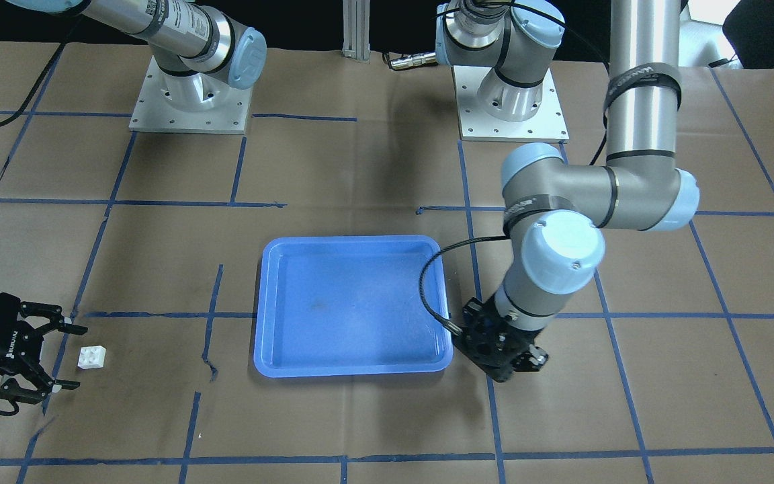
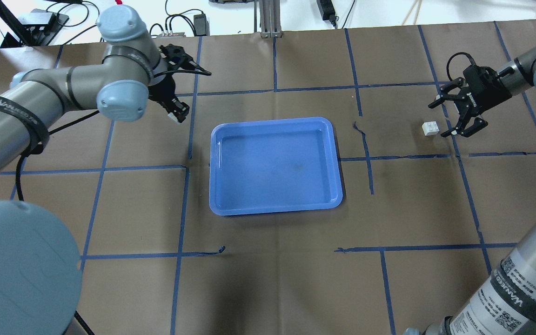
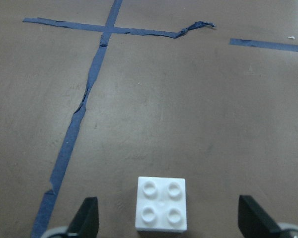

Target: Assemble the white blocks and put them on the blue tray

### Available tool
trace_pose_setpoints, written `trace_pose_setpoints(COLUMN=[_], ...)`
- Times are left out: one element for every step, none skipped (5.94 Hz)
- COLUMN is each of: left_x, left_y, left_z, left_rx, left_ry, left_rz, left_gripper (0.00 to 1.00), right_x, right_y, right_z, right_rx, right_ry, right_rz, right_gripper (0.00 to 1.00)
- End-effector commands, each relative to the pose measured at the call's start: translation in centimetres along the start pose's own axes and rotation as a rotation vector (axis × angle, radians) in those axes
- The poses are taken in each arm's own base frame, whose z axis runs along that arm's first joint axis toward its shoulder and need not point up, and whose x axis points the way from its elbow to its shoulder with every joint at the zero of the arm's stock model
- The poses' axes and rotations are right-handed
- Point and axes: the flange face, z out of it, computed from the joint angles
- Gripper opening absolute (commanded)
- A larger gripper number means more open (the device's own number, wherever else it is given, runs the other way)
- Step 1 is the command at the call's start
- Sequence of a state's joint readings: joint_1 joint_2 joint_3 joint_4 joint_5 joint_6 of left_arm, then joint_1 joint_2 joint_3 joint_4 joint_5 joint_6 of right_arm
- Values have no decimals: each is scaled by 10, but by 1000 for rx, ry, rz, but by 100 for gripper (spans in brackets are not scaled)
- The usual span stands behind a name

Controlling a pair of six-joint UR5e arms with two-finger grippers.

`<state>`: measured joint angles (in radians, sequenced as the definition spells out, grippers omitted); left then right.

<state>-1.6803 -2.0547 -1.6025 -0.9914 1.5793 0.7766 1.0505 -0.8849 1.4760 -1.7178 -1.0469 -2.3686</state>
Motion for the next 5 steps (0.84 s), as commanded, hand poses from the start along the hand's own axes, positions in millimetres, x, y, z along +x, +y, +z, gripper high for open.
trace_pose_setpoints(left_x=[118,141,152,154,163], left_y=[-48,-43,-40,-49,-47], left_z=[6,25,38,45,51], left_rx=[-2,-23,-25,14,20], left_ry=[17,49,55,72,103], left_rz=[342,499,527,526,541], left_gripper=[0,0,0,0,1], right_x=[-5,-4,-4,-4,-4], right_y=[2,2,3,2,2], right_z=[7,7,6,4,1], right_rx=[9,4,2,-1,-15], right_ry=[-14,-14,-11,-10,-18], right_rz=[8,4,4,-2,-5], right_gripper=[98,78,52,35,27])
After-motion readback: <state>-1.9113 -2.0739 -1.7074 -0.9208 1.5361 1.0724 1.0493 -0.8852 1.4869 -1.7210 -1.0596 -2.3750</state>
